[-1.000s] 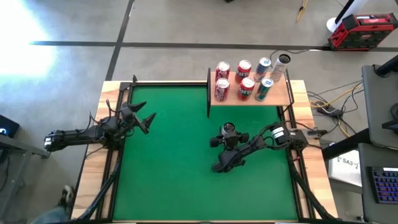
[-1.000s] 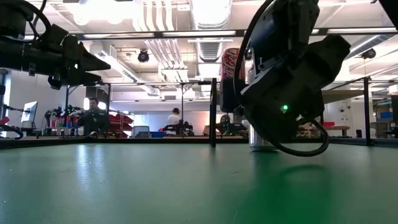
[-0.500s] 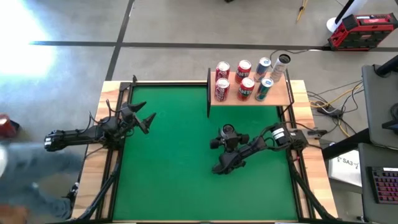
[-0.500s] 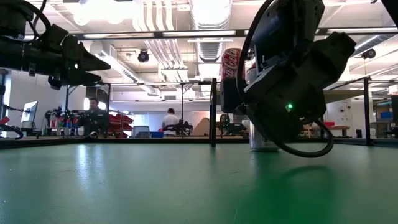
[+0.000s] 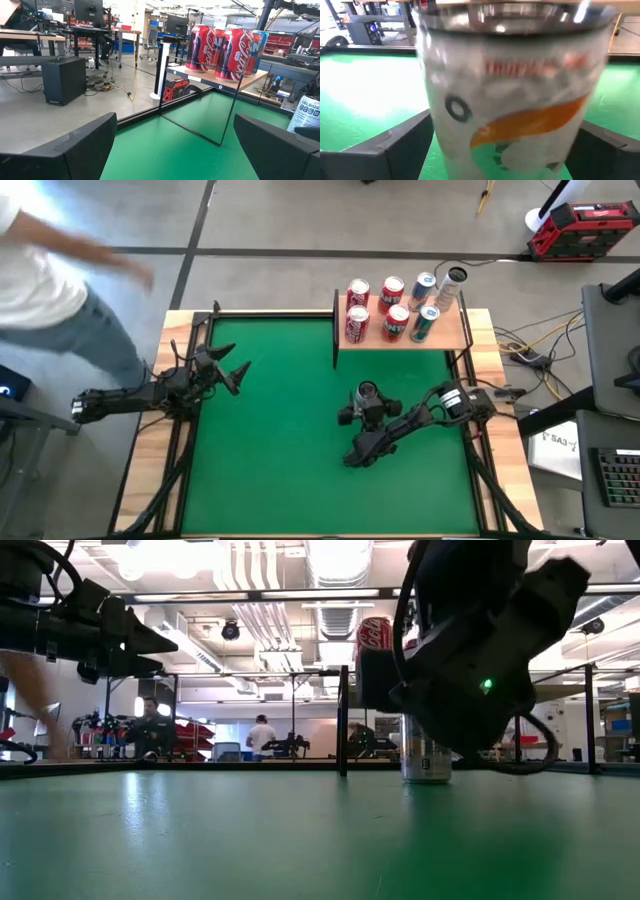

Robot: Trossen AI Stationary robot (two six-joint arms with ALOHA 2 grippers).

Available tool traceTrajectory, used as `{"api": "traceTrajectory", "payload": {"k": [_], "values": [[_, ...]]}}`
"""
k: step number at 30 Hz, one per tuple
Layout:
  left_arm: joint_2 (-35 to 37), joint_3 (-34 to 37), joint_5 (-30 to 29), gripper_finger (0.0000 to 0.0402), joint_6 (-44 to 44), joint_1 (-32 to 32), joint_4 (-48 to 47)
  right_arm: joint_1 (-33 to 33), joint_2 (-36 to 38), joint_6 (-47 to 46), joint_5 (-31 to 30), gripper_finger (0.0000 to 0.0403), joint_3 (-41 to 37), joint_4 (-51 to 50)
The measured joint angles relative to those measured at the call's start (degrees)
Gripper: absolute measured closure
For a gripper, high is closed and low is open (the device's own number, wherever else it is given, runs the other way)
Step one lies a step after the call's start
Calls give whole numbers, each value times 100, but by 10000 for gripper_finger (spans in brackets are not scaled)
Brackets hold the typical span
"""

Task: Place canned beverage on shelf
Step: Put the white yellow soda can on the shelf aligned with the other white yellow soda can

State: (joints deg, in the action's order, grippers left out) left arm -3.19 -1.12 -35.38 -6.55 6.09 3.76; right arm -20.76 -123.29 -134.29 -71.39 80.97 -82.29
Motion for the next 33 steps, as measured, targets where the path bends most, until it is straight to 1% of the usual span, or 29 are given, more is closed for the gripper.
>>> {"api": "traceTrajectory", "payload": {"k": [6,10,18,28,33], "values": [[0,0,0,15,0,0,1,-56,25,-470,217,34,342,-782],[0,0,-1,15,0,1,1,-59,204,-298,438,34,412,-777],[0,1,-1,15,0,1,0,-76,539,-103,454,34,441,-774],[0,0,-1,15,0,1,1,-61,1016,341,745,34,441,-767],[-1,0,-2,15,0,2,0,-63,1167,388,760,34,441,-748]]}}
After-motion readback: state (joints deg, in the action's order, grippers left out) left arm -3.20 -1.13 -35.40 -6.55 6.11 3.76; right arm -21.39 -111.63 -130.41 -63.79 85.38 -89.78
